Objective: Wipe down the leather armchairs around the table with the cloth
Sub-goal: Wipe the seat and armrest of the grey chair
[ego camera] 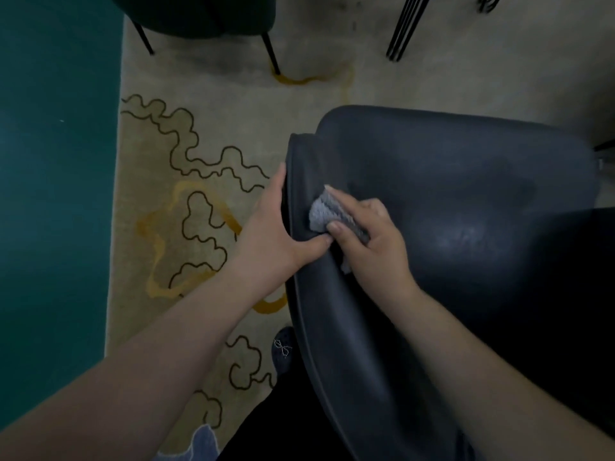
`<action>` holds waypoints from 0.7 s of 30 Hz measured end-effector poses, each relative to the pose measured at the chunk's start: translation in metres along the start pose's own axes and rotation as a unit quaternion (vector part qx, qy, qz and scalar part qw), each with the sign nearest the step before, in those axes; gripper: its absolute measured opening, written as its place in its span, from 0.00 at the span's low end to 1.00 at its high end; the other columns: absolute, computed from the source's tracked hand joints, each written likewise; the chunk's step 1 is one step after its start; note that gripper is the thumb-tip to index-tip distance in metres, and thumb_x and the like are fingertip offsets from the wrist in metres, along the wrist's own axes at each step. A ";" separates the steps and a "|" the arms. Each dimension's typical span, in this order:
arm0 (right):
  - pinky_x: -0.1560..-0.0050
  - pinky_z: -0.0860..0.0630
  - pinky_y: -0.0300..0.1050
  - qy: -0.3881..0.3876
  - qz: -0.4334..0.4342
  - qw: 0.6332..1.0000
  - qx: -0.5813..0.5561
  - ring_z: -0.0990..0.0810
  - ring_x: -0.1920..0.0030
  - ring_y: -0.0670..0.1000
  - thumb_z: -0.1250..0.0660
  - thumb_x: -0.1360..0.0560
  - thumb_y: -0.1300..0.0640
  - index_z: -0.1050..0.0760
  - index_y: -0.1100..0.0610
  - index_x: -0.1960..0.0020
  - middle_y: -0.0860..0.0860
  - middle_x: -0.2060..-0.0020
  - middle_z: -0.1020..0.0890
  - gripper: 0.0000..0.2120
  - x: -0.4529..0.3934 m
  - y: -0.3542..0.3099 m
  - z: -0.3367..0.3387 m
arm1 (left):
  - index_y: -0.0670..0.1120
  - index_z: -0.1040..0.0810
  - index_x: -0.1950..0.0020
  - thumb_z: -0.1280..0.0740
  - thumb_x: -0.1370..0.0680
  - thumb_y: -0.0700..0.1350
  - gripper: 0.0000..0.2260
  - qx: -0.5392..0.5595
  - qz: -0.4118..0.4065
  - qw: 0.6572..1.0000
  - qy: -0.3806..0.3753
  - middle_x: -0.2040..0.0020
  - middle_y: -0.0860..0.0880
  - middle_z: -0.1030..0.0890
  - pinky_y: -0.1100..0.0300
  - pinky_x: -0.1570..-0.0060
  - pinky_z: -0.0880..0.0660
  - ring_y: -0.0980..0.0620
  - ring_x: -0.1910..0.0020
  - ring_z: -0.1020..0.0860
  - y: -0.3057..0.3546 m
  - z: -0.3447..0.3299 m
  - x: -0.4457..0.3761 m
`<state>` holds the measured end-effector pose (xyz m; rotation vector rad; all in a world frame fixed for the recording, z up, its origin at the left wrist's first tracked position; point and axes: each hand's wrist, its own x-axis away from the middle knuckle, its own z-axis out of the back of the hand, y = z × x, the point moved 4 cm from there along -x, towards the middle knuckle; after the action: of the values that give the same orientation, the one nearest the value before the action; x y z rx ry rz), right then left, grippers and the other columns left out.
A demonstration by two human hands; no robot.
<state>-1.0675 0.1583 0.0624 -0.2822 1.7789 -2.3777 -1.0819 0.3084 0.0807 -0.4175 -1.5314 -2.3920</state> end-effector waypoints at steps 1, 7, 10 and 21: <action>0.66 0.27 0.27 0.009 -0.001 1.000 -0.011 0.27 0.62 0.39 0.33 0.25 0.60 0.28 0.43 0.36 0.49 0.57 0.32 0.21 0.002 0.002 -0.002 | 0.54 0.49 0.22 0.23 0.34 0.51 0.48 -0.008 0.002 1.000 0.005 0.30 0.56 0.31 0.55 0.36 0.28 0.58 0.34 0.29 0.000 0.000 0.000; 0.46 0.35 0.27 0.028 -0.030 0.998 0.051 0.27 0.51 0.44 0.36 0.22 0.53 0.29 0.46 0.32 0.52 0.52 0.30 0.19 -0.099 0.015 -0.012 | 0.53 0.47 0.23 0.24 0.33 0.51 0.46 -0.039 0.011 0.998 0.044 0.29 0.56 0.32 0.59 0.33 0.31 0.62 0.33 0.32 0.003 -0.005 -0.002; 0.43 0.37 0.23 0.007 -0.072 0.997 0.006 0.27 0.46 0.40 0.39 0.20 0.52 0.36 0.45 0.27 0.54 0.41 0.29 0.22 -0.129 0.028 -0.013 | 0.51 0.49 0.22 0.25 0.31 0.53 0.46 -0.075 0.023 0.995 0.063 0.26 0.53 0.36 0.55 0.31 0.34 0.58 0.29 0.35 0.005 -0.009 -0.013; 0.45 0.37 0.21 -0.023 -0.090 0.993 -0.070 0.26 0.48 0.36 0.40 0.23 0.50 0.37 0.39 0.29 0.49 0.50 0.27 0.23 0.009 0.041 0.011 | 0.70 0.48 0.28 0.34 0.30 0.59 0.35 -0.257 0.006 0.960 0.113 0.23 0.51 0.45 0.59 0.48 0.32 0.47 0.33 0.31 0.023 -0.022 -0.021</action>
<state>-1.0727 0.1347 0.0268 -0.5330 1.9797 -2.3417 -1.0556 0.2806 0.0834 -0.2361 -0.7984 -2.7002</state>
